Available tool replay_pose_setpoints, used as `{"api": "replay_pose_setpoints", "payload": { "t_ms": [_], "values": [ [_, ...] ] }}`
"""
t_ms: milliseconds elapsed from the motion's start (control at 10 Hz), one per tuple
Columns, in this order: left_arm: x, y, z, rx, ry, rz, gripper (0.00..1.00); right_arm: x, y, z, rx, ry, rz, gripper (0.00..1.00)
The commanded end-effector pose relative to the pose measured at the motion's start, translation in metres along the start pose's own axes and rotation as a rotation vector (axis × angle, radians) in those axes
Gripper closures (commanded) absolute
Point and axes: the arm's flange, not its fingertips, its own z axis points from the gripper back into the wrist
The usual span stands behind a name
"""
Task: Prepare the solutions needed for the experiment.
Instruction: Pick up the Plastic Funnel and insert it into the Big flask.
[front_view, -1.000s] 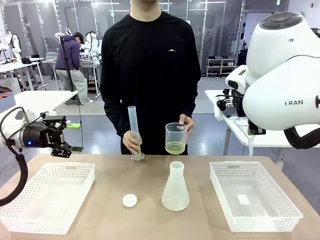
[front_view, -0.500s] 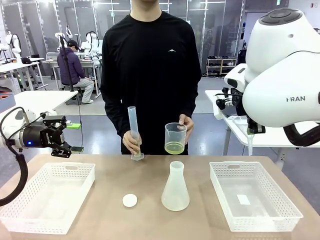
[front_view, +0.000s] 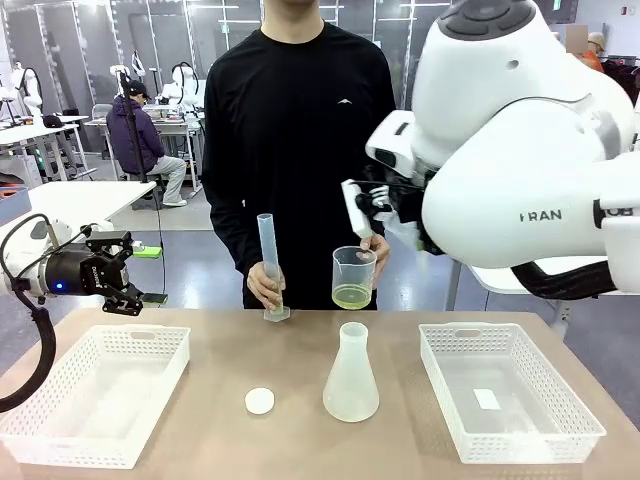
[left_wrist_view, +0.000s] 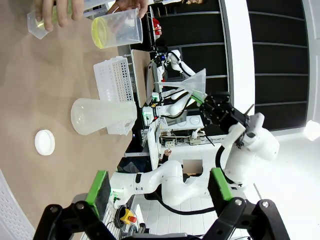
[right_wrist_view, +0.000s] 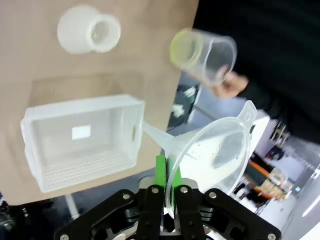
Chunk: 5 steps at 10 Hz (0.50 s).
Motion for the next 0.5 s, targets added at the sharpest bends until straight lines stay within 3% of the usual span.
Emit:
{"api": "replay_pose_setpoints", "payload": {
  "t_ms": [0,400],
  "values": [
    [0.000,-0.002,-0.001,0.005,-0.003,0.009,0.00,0.005,0.003,0.000,-0.034,-0.123,0.086,0.96],
    [0.000,-0.002,-0.001,0.005,-0.003,0.009,0.00,0.025,0.025,0.019,-0.006,-0.271,0.152,0.96]
  ]
}}
